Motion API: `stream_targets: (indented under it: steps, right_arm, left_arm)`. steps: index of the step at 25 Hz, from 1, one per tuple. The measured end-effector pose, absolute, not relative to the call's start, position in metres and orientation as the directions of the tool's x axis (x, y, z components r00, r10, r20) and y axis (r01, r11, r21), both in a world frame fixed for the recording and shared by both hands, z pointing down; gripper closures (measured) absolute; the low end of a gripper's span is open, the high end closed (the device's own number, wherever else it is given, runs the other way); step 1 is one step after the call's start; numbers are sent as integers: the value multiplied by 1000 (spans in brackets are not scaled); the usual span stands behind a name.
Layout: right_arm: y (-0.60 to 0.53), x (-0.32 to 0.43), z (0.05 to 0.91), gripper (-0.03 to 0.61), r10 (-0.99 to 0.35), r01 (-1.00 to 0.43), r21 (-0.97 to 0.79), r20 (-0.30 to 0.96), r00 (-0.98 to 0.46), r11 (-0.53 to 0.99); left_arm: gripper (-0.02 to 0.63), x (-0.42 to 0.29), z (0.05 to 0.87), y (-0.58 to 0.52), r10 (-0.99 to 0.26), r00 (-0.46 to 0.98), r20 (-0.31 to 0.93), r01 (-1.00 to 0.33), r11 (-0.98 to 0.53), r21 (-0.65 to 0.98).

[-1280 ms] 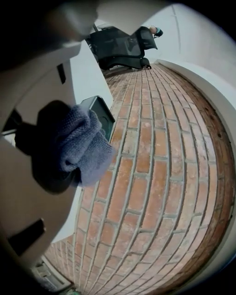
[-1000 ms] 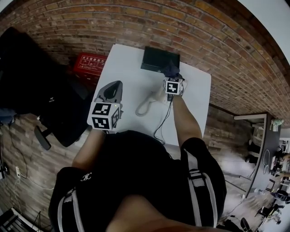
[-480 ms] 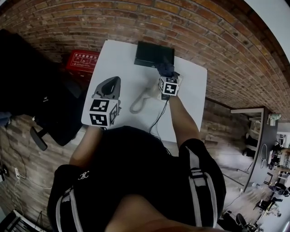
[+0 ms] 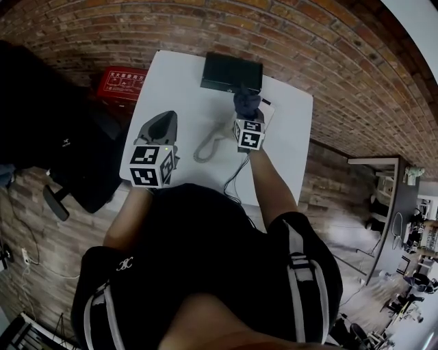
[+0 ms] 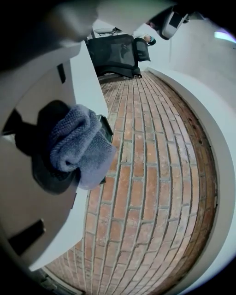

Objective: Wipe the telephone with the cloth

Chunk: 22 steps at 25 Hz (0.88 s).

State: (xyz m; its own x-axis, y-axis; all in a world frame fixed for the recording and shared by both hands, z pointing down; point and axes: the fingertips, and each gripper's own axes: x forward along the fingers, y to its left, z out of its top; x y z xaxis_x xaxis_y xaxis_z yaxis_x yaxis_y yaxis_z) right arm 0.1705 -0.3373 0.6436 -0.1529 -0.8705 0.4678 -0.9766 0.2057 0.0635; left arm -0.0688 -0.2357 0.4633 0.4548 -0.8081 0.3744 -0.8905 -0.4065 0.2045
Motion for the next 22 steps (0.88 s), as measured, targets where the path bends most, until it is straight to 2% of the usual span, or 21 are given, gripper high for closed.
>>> stream_targets:
  steps: [4,13,22]
  right_arm:
    - [-315,156,646,515,-875,-969,103,457,-156,226]
    - [-265,99,669,516,-801,-901,127,521,-294,414]
    - [-215,73,725,518,-672,-891,-27,647,-361,453]
  left_arm:
    - [620,-68,461,-235,-812,448,374,-894,-403,194]
    - [620,-58,464,-230,-802,459,382,-888,-416,194]
    - [620,-57,465,-220,-799,454,394,-891,-414,187]
